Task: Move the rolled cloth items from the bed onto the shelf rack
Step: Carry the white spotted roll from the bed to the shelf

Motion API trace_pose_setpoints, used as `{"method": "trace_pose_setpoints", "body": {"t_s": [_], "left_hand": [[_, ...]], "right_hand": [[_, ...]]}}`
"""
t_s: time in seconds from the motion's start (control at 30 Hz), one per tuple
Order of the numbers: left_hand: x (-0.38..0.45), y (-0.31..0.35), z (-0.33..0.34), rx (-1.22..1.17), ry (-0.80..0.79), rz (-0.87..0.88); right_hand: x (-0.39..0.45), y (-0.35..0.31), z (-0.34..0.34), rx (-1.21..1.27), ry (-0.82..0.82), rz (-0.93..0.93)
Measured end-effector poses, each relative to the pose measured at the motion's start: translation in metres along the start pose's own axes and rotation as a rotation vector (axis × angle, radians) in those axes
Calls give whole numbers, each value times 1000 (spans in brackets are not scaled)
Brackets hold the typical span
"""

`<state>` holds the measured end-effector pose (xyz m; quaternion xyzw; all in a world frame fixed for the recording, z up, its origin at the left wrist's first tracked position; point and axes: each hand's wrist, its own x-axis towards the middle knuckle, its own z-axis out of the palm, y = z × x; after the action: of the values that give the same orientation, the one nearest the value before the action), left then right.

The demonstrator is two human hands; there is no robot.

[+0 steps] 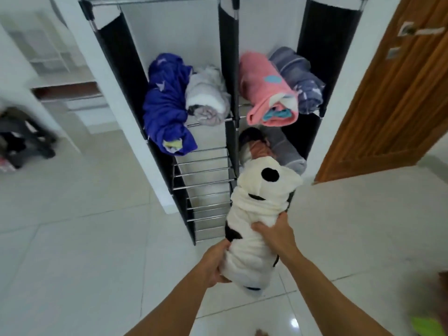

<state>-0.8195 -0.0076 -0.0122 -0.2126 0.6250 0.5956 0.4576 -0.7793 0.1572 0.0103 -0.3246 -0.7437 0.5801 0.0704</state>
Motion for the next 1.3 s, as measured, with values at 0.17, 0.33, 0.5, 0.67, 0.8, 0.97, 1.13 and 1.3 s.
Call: {"method": "trace_pose_setpoints", "body": {"t_s": [0.17, 0.33, 0.5, 0.67, 0.8, 0.97, 1.13, 1.3], "left_hand": [[32, 29, -27, -177, 60, -44], [76, 68, -62, -243, 52, -65], [131, 115, -85, -270, 90, -7], [188, 163, -87, -340, 65, 102], [226, 186, -81, -414, -21, 184], [245, 196, -74, -381, -66, 216], [248, 199, -73, -345, -64, 250], [249, 210, -64, -297, -85, 323]], "right_hand": [[65, -11, 54, -148, -160, 3], [122, -23, 104, -232, -232, 61], [191, -47, 147, -320, -225, 74], [260, -68, 177, -402, -179, 47], [299, -76, 186, -475, -121, 8], [309, -57, 189, -541, -126, -72], [299, -48, 186, -459, -74, -100], [299, -58, 182, -468, -80, -165]]}}
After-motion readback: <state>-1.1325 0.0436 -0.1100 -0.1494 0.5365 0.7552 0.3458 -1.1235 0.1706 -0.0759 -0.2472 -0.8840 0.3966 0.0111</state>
